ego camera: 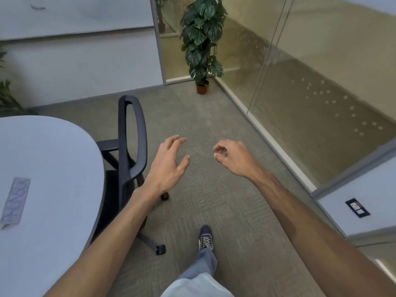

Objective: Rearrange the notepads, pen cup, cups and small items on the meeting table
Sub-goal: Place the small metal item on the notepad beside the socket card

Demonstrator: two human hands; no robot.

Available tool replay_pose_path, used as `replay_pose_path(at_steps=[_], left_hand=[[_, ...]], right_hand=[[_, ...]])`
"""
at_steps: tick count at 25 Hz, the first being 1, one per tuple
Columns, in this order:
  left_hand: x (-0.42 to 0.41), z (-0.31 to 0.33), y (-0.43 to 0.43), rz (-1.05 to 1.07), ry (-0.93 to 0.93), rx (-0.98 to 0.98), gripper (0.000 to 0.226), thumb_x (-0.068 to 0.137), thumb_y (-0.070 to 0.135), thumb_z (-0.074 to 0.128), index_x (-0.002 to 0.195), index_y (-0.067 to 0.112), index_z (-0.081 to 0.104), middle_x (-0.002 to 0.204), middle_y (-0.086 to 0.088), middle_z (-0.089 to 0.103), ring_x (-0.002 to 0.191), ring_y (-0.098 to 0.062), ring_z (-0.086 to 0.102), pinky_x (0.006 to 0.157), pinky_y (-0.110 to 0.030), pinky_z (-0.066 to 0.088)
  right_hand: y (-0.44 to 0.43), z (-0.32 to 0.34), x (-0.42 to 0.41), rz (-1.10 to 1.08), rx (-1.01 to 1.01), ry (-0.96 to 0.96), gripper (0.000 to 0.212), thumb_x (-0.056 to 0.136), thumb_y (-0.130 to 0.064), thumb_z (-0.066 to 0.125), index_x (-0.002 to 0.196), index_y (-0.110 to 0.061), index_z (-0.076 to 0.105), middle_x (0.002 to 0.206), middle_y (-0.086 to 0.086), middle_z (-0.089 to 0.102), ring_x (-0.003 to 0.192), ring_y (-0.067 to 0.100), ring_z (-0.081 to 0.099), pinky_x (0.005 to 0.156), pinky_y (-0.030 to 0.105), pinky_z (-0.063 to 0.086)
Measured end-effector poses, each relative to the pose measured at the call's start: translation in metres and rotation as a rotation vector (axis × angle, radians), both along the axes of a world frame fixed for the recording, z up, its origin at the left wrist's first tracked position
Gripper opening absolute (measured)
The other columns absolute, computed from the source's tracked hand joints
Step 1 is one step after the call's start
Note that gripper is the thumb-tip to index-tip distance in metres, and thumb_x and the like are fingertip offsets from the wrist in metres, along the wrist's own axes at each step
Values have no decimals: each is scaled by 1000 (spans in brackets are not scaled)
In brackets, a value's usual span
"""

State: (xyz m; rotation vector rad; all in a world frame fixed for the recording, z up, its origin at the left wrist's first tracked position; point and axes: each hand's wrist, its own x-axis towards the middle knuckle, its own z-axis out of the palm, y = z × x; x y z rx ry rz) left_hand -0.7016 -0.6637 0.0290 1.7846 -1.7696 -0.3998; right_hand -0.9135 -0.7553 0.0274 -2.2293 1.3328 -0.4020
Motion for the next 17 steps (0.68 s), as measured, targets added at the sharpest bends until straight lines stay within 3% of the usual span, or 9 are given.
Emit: replay_pose_path(at_steps=[8, 17], left_hand=[[37, -5, -165, 90, 55, 71, 51, 98, 31, 54, 145, 14, 43, 145, -3, 45, 136, -19, 40, 109, -32, 33], [115, -9, -294, 322, 30, 115, 44, 97, 31, 56, 138, 14, 51, 140, -4, 48, 133, -21, 41, 103, -28, 32]], right_hand=[[-178, 4, 46, 102, 38, 24, 24, 96, -19, 65, 115, -7, 69, 112, 8, 71, 99, 20, 67, 92, 38, 53], [-348, -7, 152, 268, 28, -6, 20, 93, -18, 66, 110, -9, 71, 107, 6, 72, 94, 18, 67, 90, 35, 55]])
